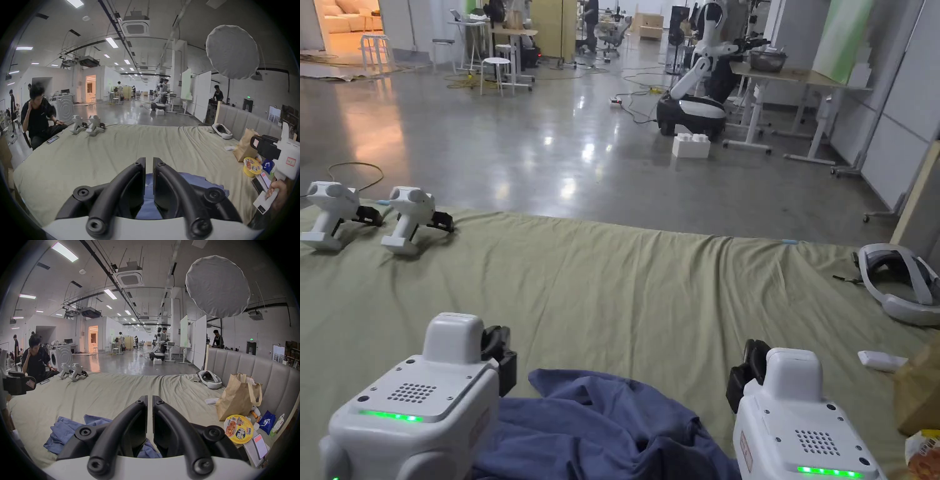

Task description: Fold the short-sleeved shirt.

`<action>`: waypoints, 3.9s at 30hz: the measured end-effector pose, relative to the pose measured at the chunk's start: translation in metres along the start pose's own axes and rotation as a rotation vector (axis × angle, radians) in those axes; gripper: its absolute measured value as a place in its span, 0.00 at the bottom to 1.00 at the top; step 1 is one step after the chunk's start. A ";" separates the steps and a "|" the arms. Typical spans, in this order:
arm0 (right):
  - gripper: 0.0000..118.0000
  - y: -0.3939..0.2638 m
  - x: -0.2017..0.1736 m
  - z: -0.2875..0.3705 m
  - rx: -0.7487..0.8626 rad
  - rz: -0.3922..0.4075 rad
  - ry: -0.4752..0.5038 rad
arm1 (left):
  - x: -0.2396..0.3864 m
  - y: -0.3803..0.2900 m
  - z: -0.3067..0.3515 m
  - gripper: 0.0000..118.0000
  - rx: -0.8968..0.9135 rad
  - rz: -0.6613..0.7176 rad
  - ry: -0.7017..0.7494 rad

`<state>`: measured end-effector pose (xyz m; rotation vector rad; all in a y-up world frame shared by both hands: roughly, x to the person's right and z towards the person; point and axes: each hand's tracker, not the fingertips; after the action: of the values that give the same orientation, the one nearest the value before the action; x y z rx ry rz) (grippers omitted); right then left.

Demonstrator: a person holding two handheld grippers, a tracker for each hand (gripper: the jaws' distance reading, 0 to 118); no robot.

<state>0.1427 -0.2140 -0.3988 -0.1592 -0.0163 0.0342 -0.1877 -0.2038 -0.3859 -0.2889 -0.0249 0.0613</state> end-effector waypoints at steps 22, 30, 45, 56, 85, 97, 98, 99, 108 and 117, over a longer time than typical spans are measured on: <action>0.07 -0.018 0.000 -0.023 -0.063 0.011 0.008 | -0.117 -0.032 -0.109 0.03 -0.539 0.155 0.023; 0.07 -0.032 0.011 -0.033 -0.117 0.016 -0.022 | -0.130 -0.057 -0.163 0.60 -0.715 0.178 0.035; 0.07 -0.056 0.041 -0.046 -0.266 0.017 -0.064 | -0.107 -0.087 -0.199 0.11 -0.785 0.041 0.118; 0.54 -0.121 0.059 -0.119 -0.814 -0.118 0.057 | -0.111 -0.056 -0.154 0.05 -0.611 0.060 0.027; 0.10 0.060 0.079 -0.077 -0.289 -0.034 0.039 | -0.118 0.090 -0.054 0.05 -0.222 -0.049 0.035; 0.10 0.179 0.102 -0.107 -0.146 -0.002 -0.041 | -0.155 0.185 -0.057 0.05 -0.110 0.002 0.130; 0.10 0.187 0.104 -0.111 -0.140 0.003 -0.050 | -0.158 0.191 -0.059 0.05 -0.108 0.009 0.138; 0.10 0.194 0.106 -0.114 -0.134 0.004 -0.060 | -0.161 0.196 -0.060 0.05 -0.102 0.010 0.144; 0.10 0.225 0.108 -0.118 -0.089 0.048 -0.098 | -0.168 0.215 -0.062 0.05 -0.058 0.046 0.180; 0.10 0.170 0.111 -0.102 -0.165 0.062 -0.093 | -0.166 0.149 -0.052 0.05 -0.131 0.065 0.155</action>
<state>0.2502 -0.0586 -0.5245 -0.3226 -0.1070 0.1020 -0.3596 -0.0866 -0.4808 -0.4252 0.1347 0.1021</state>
